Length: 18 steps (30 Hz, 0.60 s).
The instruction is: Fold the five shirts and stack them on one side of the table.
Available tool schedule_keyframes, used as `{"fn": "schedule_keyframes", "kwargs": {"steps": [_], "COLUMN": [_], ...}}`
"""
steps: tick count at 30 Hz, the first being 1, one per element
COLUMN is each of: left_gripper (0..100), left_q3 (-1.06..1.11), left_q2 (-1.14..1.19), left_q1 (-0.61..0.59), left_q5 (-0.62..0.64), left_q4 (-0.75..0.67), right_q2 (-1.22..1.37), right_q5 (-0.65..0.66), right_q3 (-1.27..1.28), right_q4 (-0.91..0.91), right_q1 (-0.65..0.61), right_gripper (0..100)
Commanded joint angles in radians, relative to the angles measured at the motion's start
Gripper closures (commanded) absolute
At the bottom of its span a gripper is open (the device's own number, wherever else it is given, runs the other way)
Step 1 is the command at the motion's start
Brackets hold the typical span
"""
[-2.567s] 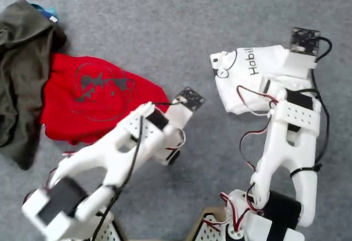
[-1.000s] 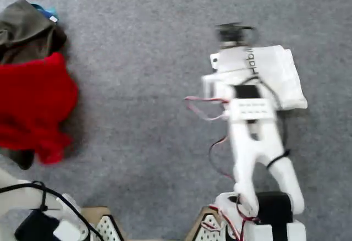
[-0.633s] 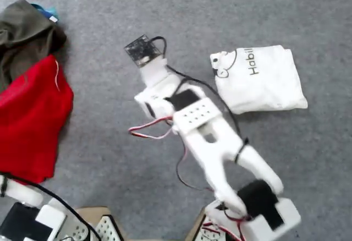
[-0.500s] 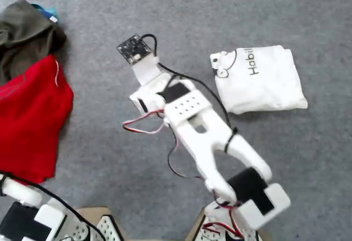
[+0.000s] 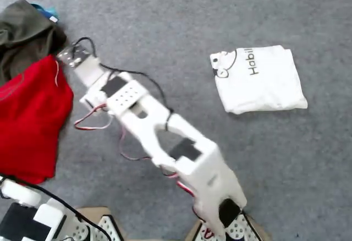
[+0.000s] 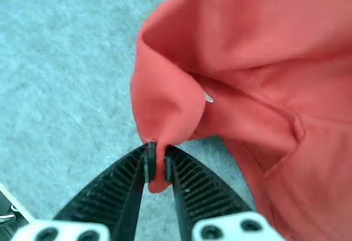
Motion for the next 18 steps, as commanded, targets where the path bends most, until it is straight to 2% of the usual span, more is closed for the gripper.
{"fn": "schedule_keyframes", "kwargs": {"steps": [1,11,18], "left_gripper": [97,97,97], "left_q3": [0.01,0.076,0.081], "left_q2": [-0.015,-0.017,-0.011], "left_q1": [-0.018,-0.056,-0.065], "left_q5": [-0.003,-0.002,-0.003], "left_q4": [-0.005,-0.012,-0.012], "right_q2": [0.153,0.561,0.742], "right_q5": [-0.011,-0.011,-0.003], "right_q3": [-0.318,-1.03,-1.227], "right_q4": [0.049,0.118,0.155], "right_q1": [-0.041,-0.11,-0.184], "right_gripper": [77.9,77.9,78.0]}}
